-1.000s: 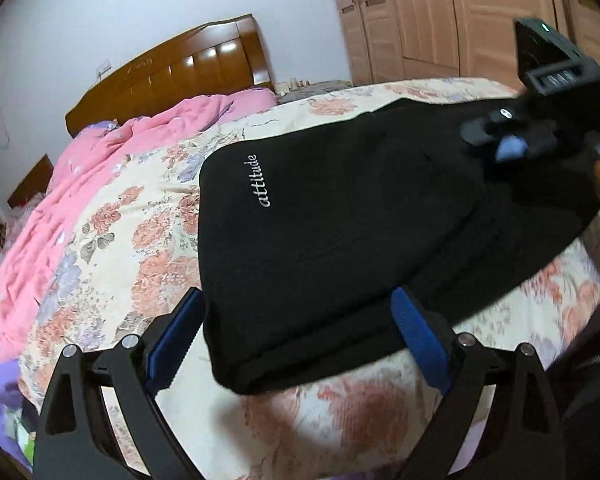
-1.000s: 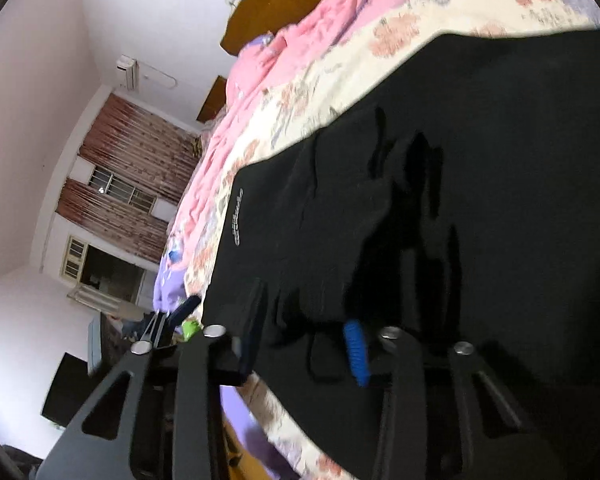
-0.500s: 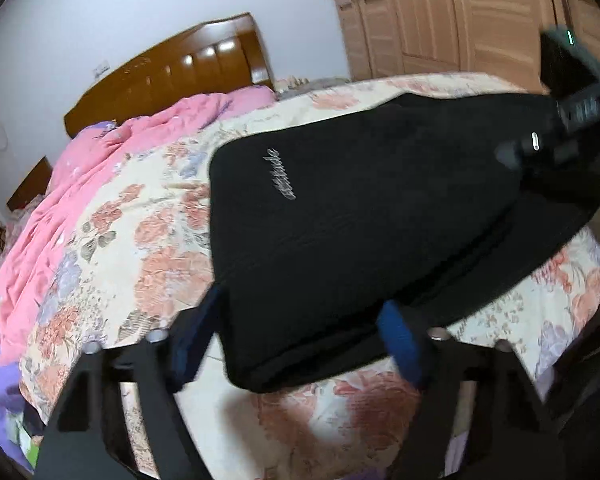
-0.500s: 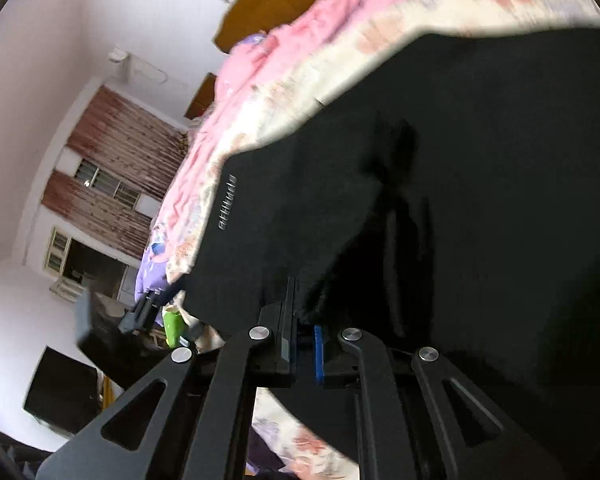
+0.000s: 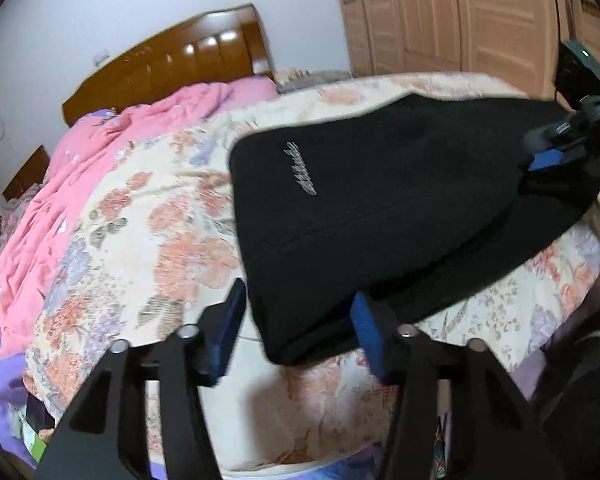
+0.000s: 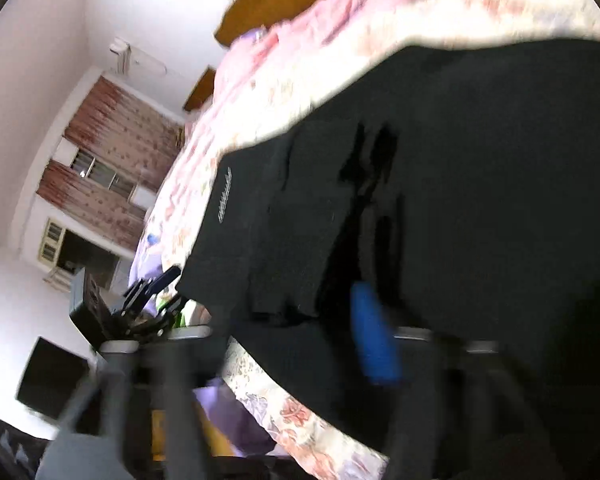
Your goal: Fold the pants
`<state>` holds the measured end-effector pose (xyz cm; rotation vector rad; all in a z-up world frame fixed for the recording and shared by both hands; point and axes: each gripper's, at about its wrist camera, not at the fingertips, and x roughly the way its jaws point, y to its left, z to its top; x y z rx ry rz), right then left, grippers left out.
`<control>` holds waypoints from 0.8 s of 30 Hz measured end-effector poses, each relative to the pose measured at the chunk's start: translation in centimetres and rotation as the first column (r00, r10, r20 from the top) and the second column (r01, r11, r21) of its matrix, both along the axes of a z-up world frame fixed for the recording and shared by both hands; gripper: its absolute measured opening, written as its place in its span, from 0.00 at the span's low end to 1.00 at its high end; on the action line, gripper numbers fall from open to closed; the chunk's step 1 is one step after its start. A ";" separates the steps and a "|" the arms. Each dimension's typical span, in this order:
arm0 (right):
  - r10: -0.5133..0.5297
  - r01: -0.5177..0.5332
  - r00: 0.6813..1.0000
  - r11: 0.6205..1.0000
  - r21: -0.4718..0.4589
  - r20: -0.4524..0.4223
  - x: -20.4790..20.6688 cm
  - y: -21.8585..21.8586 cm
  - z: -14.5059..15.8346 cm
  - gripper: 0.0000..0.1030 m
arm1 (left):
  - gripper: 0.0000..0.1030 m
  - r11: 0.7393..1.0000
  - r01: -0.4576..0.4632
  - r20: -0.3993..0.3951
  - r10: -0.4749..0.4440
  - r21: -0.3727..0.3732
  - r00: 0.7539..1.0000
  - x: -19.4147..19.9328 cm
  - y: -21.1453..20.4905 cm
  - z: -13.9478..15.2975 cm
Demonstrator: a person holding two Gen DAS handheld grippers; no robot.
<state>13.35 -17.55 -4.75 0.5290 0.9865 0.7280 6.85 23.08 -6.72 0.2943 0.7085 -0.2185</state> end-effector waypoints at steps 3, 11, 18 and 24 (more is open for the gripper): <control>-0.029 0.029 0.999 1.000 -0.011 -0.025 0.7 -1.1 -0.7 0.87 | 0.68 0.996 -0.048 0.037 0.051 -0.081 0.998 0.0 1.3 0.9; 0.149 -0.156 0.984 0.985 -0.073 -0.096 4.1 5.2 -1.6 0.83 | 0.74 0.992 -0.039 0.031 0.044 -0.121 0.999 0.9 -0.1 0.2; 0.090 -0.091 0.992 0.996 -0.007 -0.091 4.5 5.1 -2.0 0.23 | 0.74 0.997 0.016 0.014 -0.015 -0.070 1.000 -0.7 -0.7 0.1; 0.075 -0.077 0.997 0.995 -0.057 -0.025 3.7 6.3 -1.1 0.19 | 0.74 0.994 -0.025 0.055 0.031 -0.102 0.998 -0.5 0.7 0.5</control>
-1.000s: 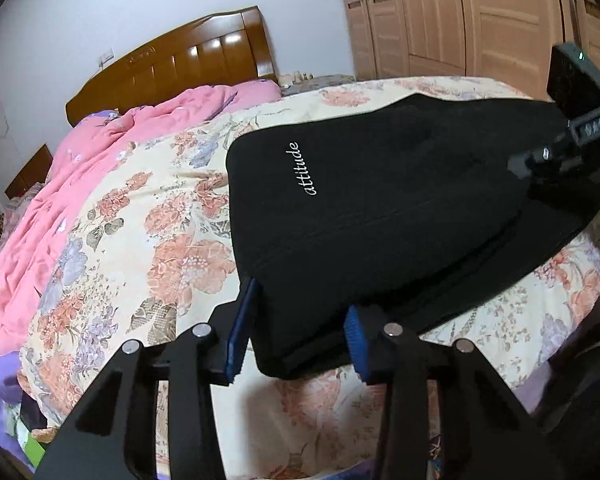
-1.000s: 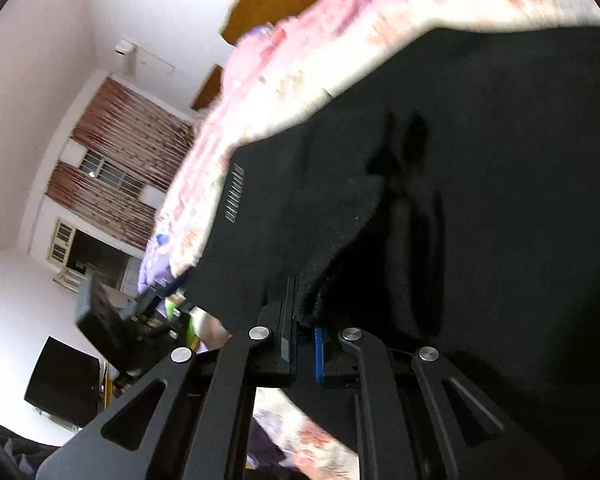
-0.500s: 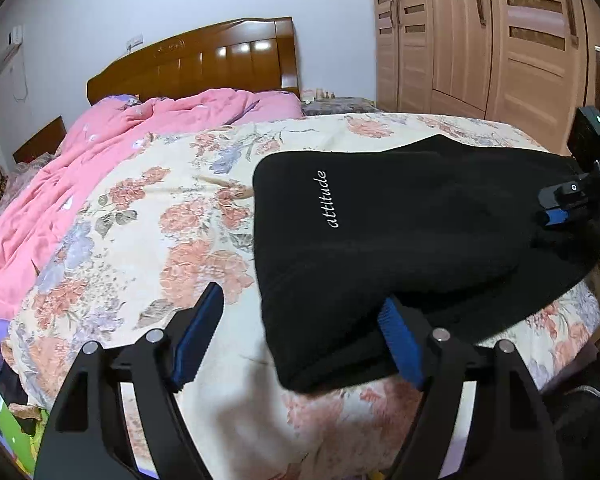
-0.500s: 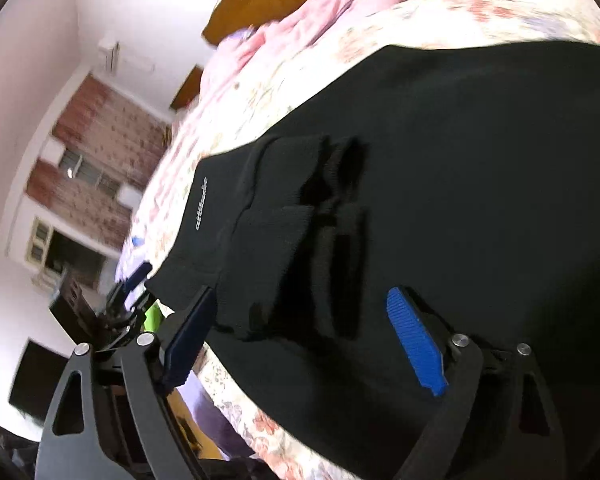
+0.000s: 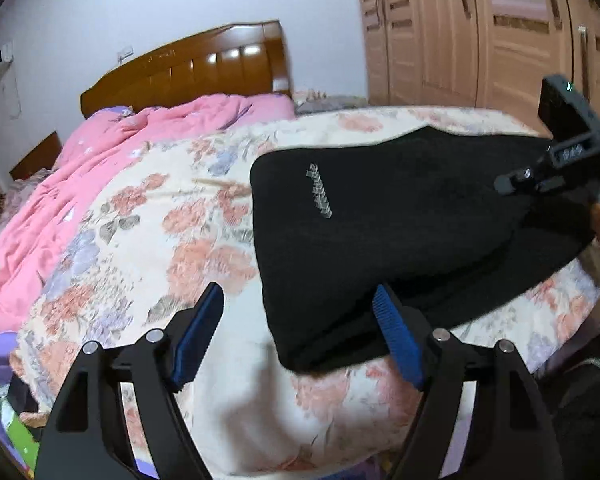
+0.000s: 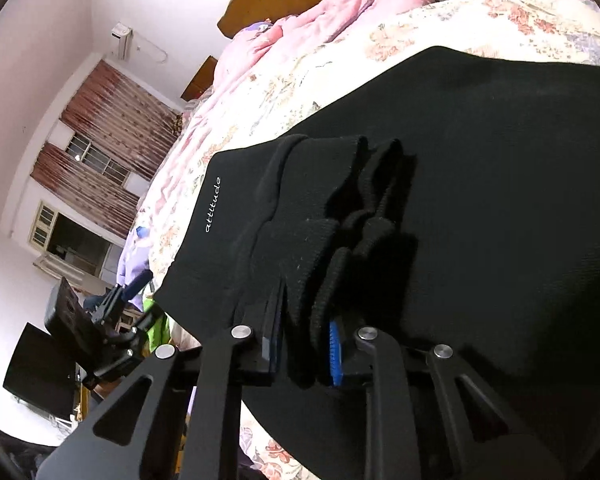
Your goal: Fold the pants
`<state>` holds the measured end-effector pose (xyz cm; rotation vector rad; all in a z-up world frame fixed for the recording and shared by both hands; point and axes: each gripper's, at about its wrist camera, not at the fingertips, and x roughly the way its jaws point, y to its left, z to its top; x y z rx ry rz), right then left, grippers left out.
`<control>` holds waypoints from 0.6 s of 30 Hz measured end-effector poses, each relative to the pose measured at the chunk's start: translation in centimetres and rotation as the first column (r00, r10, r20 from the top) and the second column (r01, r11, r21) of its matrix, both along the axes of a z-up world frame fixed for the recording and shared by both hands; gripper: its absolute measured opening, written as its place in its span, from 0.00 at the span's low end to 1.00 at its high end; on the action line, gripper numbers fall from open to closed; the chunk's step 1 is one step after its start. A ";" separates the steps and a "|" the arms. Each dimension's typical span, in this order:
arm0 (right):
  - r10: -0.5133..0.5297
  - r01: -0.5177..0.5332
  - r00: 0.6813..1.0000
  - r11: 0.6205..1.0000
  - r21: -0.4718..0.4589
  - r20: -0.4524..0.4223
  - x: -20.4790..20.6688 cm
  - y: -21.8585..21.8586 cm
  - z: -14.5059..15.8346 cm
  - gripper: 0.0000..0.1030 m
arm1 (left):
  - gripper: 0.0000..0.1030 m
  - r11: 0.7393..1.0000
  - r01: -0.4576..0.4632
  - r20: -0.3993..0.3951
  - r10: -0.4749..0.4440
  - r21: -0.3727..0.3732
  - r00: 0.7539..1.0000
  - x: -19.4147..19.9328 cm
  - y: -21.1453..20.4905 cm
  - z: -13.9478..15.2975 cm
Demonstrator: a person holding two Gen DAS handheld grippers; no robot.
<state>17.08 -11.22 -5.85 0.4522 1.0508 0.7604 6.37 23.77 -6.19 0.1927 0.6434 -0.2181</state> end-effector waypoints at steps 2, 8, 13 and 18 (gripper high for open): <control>-0.005 0.005 1.000 1.000 -0.007 0.027 -0.2 -0.1 0.2 0.18 | 0.74 0.999 0.037 -0.008 -0.037 -0.003 0.999 0.4 -0.5 0.0; -0.027 0.028 0.998 0.999 -0.018 0.060 -0.5 -0.5 0.2 0.17 | 0.77 0.973 0.198 -0.131 -0.182 0.122 0.975 -0.2 -3.8 -2.1; -0.028 0.029 0.992 1.000 -0.005 0.122 -0.9 -0.8 1.6 0.16 | 0.86 0.982 0.154 -0.069 -0.147 0.109 0.987 -2.0 -3.5 -0.5; -0.050 0.051 0.967 0.999 0.003 0.249 -2.3 -2.0 5.0 0.15 | 0.87 0.981 0.070 -0.050 -0.062 0.179 0.997 -0.7 -4.0 -1.6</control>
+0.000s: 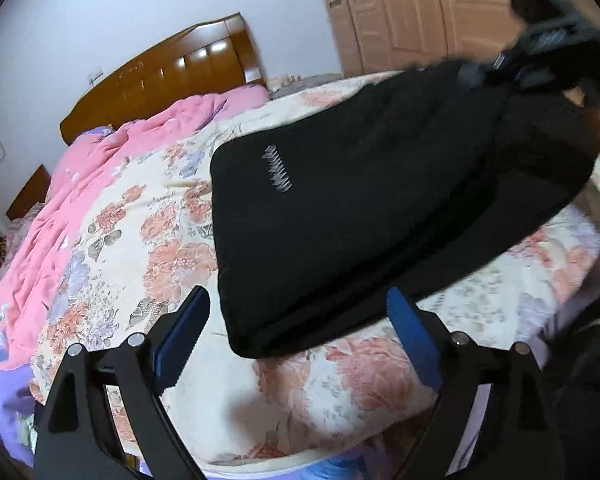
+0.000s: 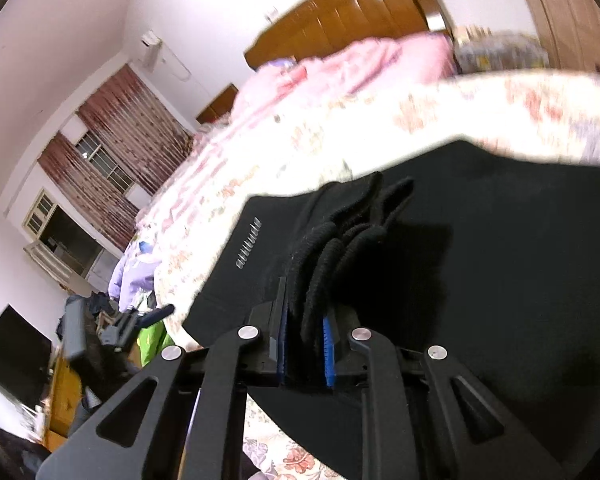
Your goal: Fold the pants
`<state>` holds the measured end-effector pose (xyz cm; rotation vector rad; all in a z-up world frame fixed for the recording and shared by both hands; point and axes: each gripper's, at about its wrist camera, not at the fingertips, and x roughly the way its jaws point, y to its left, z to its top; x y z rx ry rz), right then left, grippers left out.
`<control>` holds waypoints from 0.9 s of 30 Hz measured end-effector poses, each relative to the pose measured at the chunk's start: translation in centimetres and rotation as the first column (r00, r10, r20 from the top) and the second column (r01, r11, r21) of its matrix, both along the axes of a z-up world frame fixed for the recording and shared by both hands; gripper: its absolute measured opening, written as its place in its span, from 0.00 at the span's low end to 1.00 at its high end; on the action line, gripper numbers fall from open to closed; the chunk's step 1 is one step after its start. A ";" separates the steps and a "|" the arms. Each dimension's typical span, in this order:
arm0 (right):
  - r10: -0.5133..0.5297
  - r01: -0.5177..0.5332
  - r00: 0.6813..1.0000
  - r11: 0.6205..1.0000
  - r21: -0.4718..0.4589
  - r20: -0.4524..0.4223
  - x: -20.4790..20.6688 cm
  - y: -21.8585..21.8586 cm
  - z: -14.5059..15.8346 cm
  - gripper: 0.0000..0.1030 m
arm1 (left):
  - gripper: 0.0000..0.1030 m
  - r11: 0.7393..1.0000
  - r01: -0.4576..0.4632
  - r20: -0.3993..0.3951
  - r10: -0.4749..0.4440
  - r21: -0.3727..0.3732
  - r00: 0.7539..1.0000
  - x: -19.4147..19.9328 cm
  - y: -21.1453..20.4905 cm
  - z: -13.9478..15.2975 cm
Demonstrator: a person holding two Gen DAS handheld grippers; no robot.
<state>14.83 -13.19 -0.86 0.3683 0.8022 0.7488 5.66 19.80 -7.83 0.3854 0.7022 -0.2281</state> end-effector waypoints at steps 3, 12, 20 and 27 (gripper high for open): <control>-0.033 0.033 0.999 0.999 -0.028 -0.015 0.0 -1.5 -1.2 0.15 | 0.87 0.999 -0.021 -0.004 0.021 0.033 1.000 1.1 -0.2 -0.6; -0.044 0.044 0.989 0.999 -0.001 -0.140 1.5 -3.1 -6.1 0.15 | 0.88 0.998 -0.065 -0.056 0.066 0.024 0.996 3.2 0.8 -1.2; -0.063 0.049 0.987 0.994 -0.094 -0.149 1.0 -3.4 -6.7 0.16 | 0.89 0.993 -0.040 0.003 0.040 -0.115 0.999 0.7 1.5 3.9; -0.155 0.163 0.987 0.945 -0.284 0.052 -0.2 -3.0 -2.5 0.56 | 0.98 0.938 -0.119 -0.020 0.119 -0.324 0.993 6.6 0.5 7.0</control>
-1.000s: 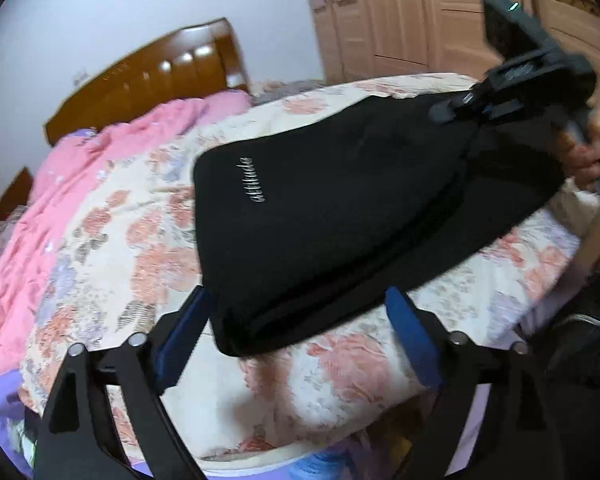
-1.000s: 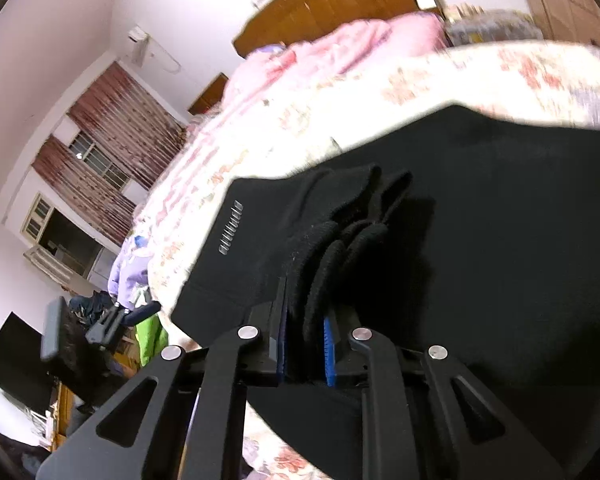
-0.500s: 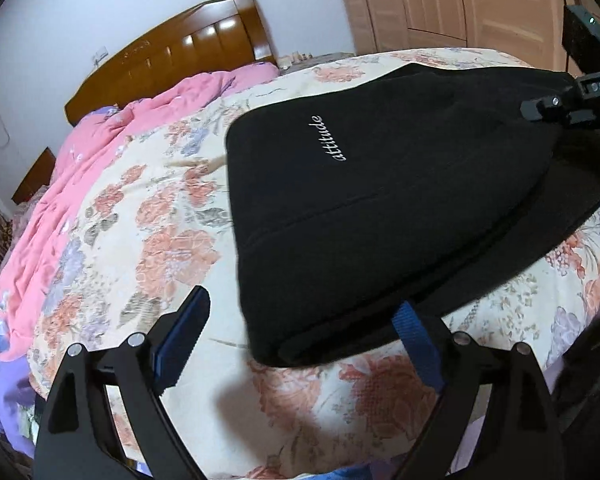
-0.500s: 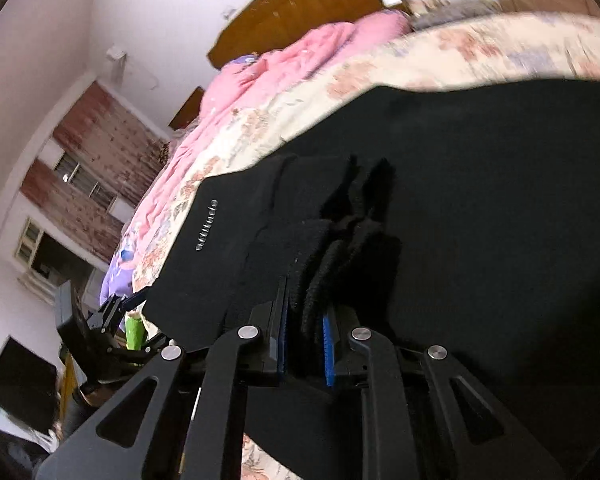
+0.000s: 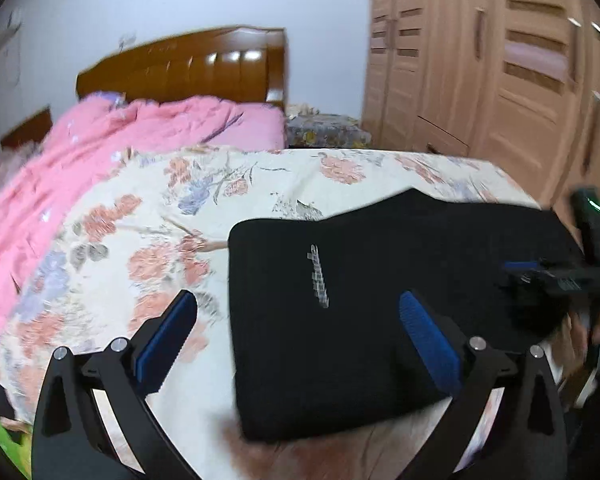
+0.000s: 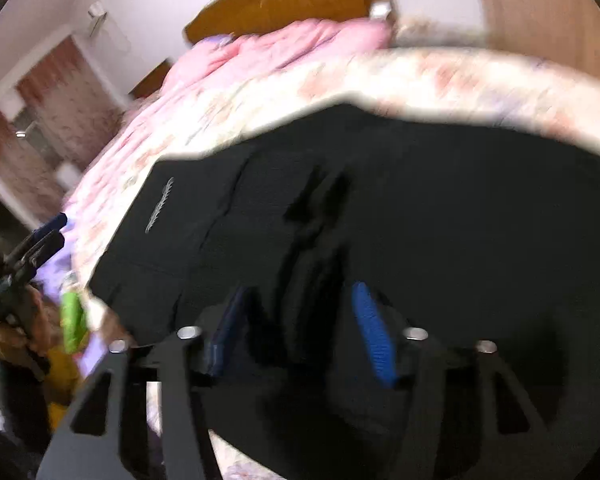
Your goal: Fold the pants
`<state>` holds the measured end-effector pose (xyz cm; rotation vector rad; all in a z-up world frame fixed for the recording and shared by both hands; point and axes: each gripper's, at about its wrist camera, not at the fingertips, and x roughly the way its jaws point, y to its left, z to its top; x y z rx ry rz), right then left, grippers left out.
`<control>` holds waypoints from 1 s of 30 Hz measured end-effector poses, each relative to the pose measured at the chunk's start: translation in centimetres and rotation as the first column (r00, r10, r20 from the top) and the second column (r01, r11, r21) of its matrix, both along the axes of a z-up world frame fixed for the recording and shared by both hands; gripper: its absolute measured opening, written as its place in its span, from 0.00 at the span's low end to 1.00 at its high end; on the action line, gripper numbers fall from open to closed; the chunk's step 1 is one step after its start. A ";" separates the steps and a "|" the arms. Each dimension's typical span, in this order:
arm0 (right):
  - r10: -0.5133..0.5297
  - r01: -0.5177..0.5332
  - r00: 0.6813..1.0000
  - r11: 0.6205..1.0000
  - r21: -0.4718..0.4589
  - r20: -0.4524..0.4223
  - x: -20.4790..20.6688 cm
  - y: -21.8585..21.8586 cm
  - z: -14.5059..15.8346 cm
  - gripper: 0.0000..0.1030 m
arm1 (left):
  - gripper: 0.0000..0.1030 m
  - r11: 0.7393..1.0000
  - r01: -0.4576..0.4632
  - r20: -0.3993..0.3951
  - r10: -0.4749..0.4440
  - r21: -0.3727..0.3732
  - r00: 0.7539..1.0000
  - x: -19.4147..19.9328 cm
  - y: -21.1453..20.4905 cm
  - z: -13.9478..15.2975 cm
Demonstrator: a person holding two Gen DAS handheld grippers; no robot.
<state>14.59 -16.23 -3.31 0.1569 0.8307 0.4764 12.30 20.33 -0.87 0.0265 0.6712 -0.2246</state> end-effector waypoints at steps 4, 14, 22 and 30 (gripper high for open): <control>0.147 -0.128 0.981 0.981 -0.147 0.127 -0.4 4.5 2.3 0.56 | 0.98 1.000 0.009 -0.081 -0.011 -0.016 0.997 2.9 -1.9 -2.2; 0.284 -0.270 0.958 0.939 -0.214 0.035 0.1 6.4 -1.8 0.64 | 0.98 0.998 0.051 -0.166 -0.045 0.036 0.985 2.4 -2.9 -8.1; 0.392 -0.342 0.913 0.887 -0.310 0.114 4.7 9.7 0.8 0.67 | 0.98 0.994 0.062 -0.072 -0.069 -0.090 0.995 7.1 -2.0 -0.2; 0.400 -0.394 0.916 0.884 -0.253 -0.027 8.9 9.3 -3.2 0.79 | 0.98 0.994 0.072 -0.207 -0.055 0.076 0.977 13.9 -4.1 -6.7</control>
